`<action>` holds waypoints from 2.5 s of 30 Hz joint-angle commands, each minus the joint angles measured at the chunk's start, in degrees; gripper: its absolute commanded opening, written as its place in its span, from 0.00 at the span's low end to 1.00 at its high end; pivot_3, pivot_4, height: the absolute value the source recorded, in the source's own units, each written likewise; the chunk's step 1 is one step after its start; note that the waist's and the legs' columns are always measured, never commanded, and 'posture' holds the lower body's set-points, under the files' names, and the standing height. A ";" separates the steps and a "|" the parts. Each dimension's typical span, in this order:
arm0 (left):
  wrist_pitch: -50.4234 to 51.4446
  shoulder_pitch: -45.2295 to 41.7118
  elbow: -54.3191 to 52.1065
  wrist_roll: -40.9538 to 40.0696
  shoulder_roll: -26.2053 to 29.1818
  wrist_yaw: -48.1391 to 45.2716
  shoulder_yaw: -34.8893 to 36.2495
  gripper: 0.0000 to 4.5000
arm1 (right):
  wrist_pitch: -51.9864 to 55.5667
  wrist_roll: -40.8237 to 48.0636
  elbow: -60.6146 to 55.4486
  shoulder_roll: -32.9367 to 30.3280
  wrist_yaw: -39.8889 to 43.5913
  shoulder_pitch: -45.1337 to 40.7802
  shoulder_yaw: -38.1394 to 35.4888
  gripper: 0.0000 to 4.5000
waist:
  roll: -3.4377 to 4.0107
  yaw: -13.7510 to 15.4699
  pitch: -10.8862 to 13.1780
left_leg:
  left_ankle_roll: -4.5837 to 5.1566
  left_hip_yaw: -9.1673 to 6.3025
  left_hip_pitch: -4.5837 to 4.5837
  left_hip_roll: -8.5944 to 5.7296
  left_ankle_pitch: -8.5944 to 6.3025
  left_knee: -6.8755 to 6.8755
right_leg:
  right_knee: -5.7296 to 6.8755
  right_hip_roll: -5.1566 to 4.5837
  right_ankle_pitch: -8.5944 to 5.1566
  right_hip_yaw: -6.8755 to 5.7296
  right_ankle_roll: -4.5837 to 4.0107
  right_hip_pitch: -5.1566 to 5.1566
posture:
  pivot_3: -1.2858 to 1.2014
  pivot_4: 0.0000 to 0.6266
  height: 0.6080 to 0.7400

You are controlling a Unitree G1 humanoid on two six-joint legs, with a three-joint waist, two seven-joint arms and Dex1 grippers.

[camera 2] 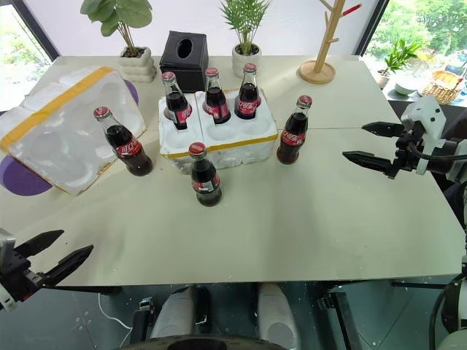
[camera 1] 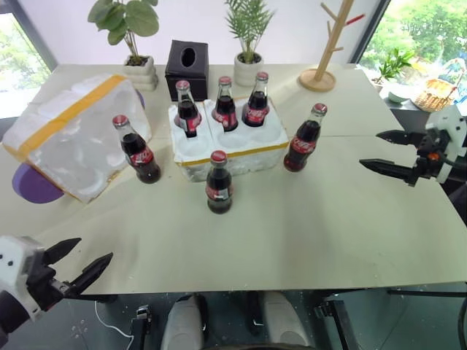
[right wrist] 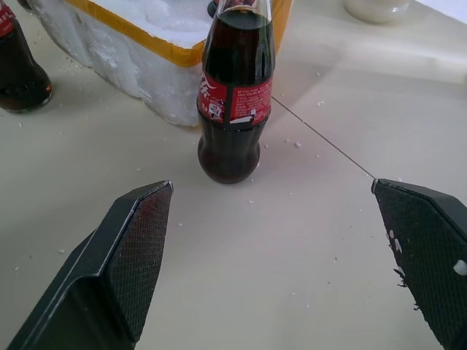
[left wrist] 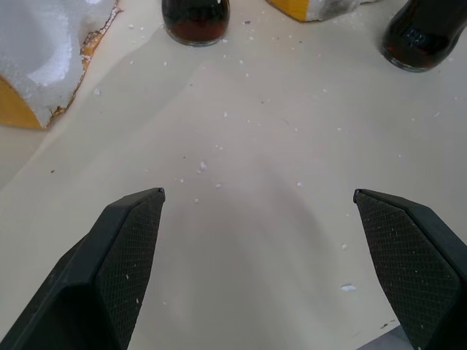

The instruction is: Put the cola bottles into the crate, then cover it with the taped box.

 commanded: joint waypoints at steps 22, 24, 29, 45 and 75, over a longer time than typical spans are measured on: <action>2.59 -22.36 2.38 -1.64 4.44 12.80 -4.99 0.97 | 21.72 16.03 -19.25 -4.10 0.90 -1.58 -8.83 1.00 | 0.08 0.37 -0.01 | 0.00 0.00 0.01 0.00 0.01 0.06 | 0.10 0.01 0.03 0.00 0.01 0.10 | 0.52 0.24 1.00; 2.65 -26.89 4.98 0.20 5.73 14.00 -8.14 0.97 | 26.89 21.02 -23.31 -5.16 0.31 -2.07 -10.85 1.00 | 0.07 0.35 -0.03 | 0.00 0.00 0.02 0.00 0.01 0.06 | 0.10 0.01 0.03 -0.01 0.02 0.10 | 0.52 0.24 1.00; 2.43 -39.35 13.22 3.52 5.86 16.75 -16.13 0.97 | 36.24 31.10 -31.57 -5.43 -3.46 -2.45 -14.49 1.00 | 0.06 0.20 -0.04 | 0.00 0.02 0.12 0.02 0.01 0.06 | 0.10 0.06 0.04 -0.02 0.00 0.21 | 0.52 0.24 1.00; -8.52 -60.96 39.42 16.80 2.34 11.47 -33.74 0.97 | 38.03 39.48 -40.86 -3.72 -12.17 0.87 -15.18 1.00 | 0.03 0.43 -0.03 | 0.01 -0.02 0.01 -0.03 0.02 0.14 | 0.10 0.09 0.19 -0.05 0.26 0.22 | 0.52 0.24 1.00; 1.70 -90.19 46.87 9.31 6.19 -9.79 -42.95 0.61 | 35.44 38.60 -42.32 -2.89 -17.67 3.51 -13.85 1.00 | -0.10 1.77 0.04 | 0.03 -0.06 -0.08 -0.14 0.03 0.27 | 0.08 0.07 0.28 -0.08 0.43 0.26 | 0.52 0.24 1.00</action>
